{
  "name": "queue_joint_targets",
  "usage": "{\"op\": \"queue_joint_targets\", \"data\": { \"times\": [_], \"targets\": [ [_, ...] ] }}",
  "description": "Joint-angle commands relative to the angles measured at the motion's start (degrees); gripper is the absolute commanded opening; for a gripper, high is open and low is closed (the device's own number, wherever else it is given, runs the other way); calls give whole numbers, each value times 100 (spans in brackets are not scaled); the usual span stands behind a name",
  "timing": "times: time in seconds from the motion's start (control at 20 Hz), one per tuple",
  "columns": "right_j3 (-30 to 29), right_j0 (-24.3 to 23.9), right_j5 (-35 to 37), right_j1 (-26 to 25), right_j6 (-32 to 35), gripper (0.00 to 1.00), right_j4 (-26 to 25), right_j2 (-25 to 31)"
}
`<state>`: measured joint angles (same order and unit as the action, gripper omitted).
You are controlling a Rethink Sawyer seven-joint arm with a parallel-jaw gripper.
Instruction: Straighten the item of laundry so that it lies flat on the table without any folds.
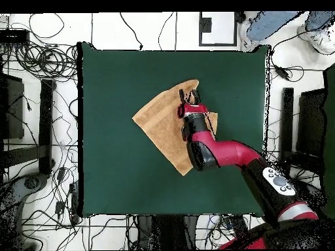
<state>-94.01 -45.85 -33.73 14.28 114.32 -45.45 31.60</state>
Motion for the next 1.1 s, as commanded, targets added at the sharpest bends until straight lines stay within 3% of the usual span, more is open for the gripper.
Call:
{"op": "queue_joint_targets", "data": {
  "times": [0.05, 0.15, 0.4, 0.9, 1.1],
  "targets": [
    [332, -173, 1132, -389, 1319, 100, -596, 709],
    [341, -421, 1566, -577, 1425, 100, -826, 1044],
    [356, -886, 2503, -931, 882, 100, -779, 1513],
    [196, -1190, 3273, -787, 141, 100, -442, 1600],
    [288, -1490, 3845, -1038, -371, 100, -468, 1940]
  ]
}}
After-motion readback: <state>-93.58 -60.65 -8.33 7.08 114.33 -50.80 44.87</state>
